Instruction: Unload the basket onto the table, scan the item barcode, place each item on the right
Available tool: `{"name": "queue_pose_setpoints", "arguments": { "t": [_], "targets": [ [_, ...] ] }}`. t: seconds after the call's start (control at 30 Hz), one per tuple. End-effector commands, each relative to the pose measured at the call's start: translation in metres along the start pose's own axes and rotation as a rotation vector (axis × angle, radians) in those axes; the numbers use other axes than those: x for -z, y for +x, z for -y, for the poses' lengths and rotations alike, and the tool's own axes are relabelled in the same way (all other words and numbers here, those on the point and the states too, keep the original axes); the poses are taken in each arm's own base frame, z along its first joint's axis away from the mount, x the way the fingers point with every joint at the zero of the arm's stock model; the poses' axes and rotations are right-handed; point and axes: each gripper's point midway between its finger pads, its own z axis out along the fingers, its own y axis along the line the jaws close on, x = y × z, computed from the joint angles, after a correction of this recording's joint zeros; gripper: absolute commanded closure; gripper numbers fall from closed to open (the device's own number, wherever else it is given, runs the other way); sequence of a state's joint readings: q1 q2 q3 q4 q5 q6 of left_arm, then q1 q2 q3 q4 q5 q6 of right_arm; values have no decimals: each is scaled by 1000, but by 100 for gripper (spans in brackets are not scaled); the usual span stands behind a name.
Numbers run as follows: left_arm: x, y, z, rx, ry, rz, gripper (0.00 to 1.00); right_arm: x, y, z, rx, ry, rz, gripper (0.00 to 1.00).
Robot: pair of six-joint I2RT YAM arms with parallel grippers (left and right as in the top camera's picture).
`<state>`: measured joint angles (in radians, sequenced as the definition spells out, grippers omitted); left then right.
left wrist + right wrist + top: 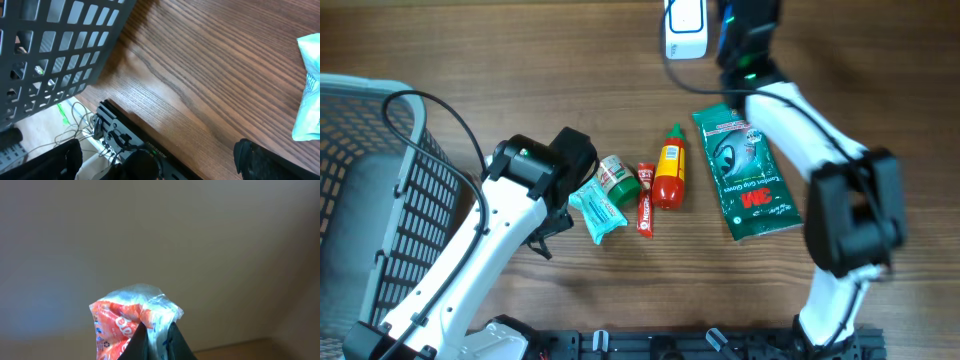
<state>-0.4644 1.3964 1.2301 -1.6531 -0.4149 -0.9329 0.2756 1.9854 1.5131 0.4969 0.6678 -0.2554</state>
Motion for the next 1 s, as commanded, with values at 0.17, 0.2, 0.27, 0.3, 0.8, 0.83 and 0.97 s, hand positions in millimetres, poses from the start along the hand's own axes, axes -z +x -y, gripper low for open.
{"name": "queue_pose_setpoints", "arguments": {
  "t": [0.17, 0.2, 0.27, 0.3, 0.8, 0.83, 0.97],
  "targets": [
    [1, -2, -3, 24, 0, 14, 0, -17, 113, 275, 164, 634, -473, 96],
    [1, -2, -3, 24, 0, 15, 0, -12, 132, 301, 108, 675, -520, 96],
    [1, -2, -3, 24, 0, 14, 0, -7, 172, 330, -16, 647, -617, 96],
    [1, -2, -3, 24, 0, 15, 0, -4, 198, 344, -128, 589, -677, 96],
    [1, -2, -3, 24, 0, 15, 0, 92, 346, 486, -590, 751, -826, 54],
    [1, -2, -3, 24, 0, 15, 0, 92, 341, 487, -585, 749, -816, 44],
    [1, -2, -3, 24, 0, 15, 0, 86, 285, 496, -595, 721, -689, 15]
  ]
}}
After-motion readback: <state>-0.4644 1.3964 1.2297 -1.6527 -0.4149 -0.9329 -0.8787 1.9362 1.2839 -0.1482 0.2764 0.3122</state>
